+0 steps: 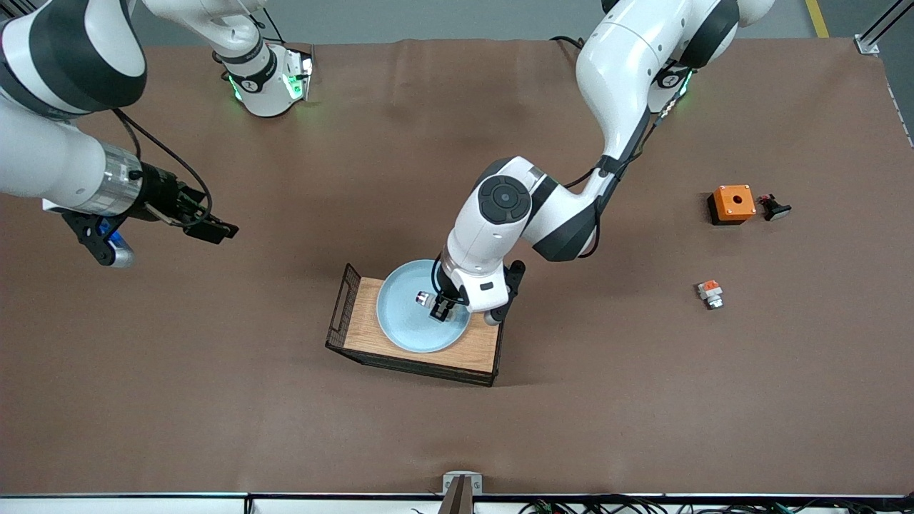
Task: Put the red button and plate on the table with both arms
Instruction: 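Lift the button with the left gripper while the right gripper reaches the plate, then carry the button with the left gripper while the right gripper lowers to plate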
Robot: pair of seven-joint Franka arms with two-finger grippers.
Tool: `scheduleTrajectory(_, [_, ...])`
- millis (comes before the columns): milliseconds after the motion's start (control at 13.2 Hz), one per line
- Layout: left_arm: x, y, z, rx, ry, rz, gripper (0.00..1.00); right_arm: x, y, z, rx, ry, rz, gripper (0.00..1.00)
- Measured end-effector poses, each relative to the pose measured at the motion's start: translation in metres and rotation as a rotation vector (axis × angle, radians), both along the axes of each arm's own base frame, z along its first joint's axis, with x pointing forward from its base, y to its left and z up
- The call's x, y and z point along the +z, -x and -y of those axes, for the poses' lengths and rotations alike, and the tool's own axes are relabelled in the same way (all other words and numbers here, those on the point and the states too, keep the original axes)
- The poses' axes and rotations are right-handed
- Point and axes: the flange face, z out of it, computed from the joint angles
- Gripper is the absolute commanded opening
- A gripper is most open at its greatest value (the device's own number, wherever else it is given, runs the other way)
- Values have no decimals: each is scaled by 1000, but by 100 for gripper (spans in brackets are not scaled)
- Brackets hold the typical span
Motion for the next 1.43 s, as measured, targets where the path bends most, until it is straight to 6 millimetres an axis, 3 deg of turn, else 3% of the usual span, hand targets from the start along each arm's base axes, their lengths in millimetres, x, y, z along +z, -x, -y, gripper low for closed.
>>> scheduleTrajectory(226, [16,0,-6,-4,-29,-43,0,3,-1,-43,-98,6,56,100])
scheduleTrajectory(377, [53,-1,-22,-15,-33,-103,0,3,2,-63,-141,7,67,100])
scheduleTrajectory(604, [123,-1,-75,-172,-56,-195,0,0,0,-69,-337,20,48,100])
scheduleTrajectory(830, [164,2,-135,-406,-117,-240,0,-5,5,-90,-455,27,29,100])
scheduleTrajectory(981, [168,-11,-182,-523,-165,-243,0,-15,5,-100,-463,35,15,100])
scheduleTrajectory(1057, [161,-20,-206,-572,-202,-245,0,-20,3,-105,-460,31,25,100])
scheduleTrajectory(1283, [128,-41,-264,-714,-255,-265,0,-40,3,-138,-422,26,39,100])
scheduleTrajectory(1434, [106,-54,-300,-781,-247,-241,0,-49,2,-148,-416,24,45,100])
